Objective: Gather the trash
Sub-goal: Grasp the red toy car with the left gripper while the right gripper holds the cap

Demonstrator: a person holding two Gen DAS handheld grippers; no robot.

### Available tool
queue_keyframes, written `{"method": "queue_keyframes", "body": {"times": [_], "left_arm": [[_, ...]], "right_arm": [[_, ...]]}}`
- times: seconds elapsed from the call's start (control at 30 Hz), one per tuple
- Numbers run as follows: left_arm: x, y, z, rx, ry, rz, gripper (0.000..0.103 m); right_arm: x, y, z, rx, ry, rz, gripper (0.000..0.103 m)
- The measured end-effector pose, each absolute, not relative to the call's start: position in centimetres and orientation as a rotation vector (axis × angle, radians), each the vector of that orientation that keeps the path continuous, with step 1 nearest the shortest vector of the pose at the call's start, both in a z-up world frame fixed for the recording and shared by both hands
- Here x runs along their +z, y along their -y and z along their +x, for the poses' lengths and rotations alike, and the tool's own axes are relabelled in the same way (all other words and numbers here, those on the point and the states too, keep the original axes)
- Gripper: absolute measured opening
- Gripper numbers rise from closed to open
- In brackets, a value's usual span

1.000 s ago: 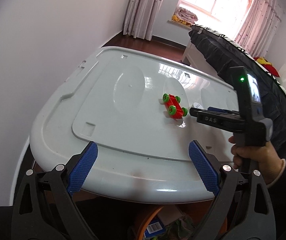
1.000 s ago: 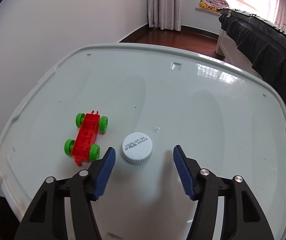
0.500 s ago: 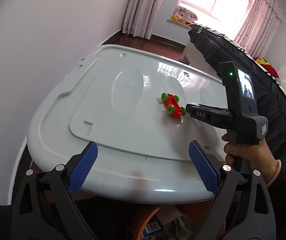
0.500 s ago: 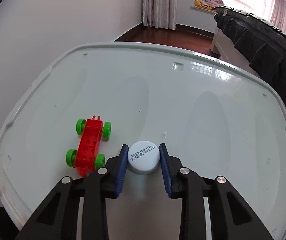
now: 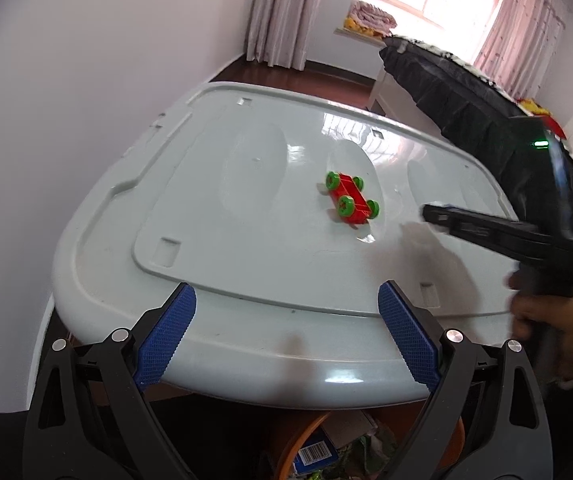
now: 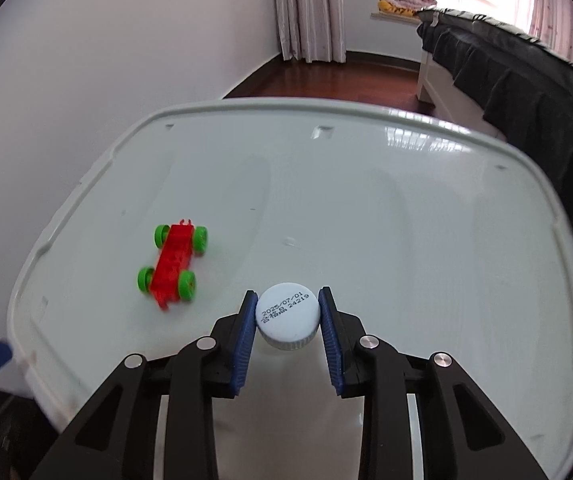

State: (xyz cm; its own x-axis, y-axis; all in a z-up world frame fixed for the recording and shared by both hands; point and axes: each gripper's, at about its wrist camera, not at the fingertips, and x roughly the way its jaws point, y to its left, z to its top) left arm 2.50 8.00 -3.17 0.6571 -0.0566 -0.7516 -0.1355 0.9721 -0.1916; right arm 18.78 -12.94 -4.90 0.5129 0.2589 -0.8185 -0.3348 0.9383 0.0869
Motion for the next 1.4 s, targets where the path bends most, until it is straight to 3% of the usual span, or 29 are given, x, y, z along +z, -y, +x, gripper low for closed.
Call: {"method": "queue_keyframes", "body": {"times": [0.23,0.47,1.13,1.2,1.4], "left_arm": [[-3.1,-4.5,5.9,0.029,-0.871,-0.161,0.090],[-3.3,-0.9,10.5,0.064,-0.880,-0.073,0.090],[-7.6,-0.2,16.8,0.140,-0.981,-0.038,0.088],[-7.7,-0.8,16.9,0.120,-0.988,-0.089,0.086],[-7.6,-0.4,16.6,0.116,-0.974,-0.036,0.052]], "right_arm": [[-1.7,19.3,14.3,0.343,-0.927,-0.003,0.031],[-2.3,22.7,10.3,0.313,-0.910,0.069,0.031],[-3.6,25.5,10.2,0.326,-0.910,0.191,0.031],[-3.6,25.5,10.3,0.328,-0.913,0.197,0.031],[-3.3,25.3,10.3,0.341,-0.910,0.208,0.031]]}}
